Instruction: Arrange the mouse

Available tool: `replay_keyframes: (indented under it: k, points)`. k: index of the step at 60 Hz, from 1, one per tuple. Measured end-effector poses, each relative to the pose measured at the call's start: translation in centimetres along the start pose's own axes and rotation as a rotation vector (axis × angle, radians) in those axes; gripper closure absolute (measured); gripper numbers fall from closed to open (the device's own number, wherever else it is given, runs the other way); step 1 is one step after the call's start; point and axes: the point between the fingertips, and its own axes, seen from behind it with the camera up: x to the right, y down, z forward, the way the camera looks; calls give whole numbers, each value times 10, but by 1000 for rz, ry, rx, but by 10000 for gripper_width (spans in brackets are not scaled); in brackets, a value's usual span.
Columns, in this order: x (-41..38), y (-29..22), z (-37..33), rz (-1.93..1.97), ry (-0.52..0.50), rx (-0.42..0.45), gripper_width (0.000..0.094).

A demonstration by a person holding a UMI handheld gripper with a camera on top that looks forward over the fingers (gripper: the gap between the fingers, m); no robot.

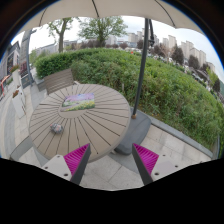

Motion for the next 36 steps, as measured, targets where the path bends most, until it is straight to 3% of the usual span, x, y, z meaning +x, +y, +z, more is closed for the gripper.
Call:
replay_keyframes:
  k: [36]
  points:
    - [-179,-7,15,-125,-234,33,79]
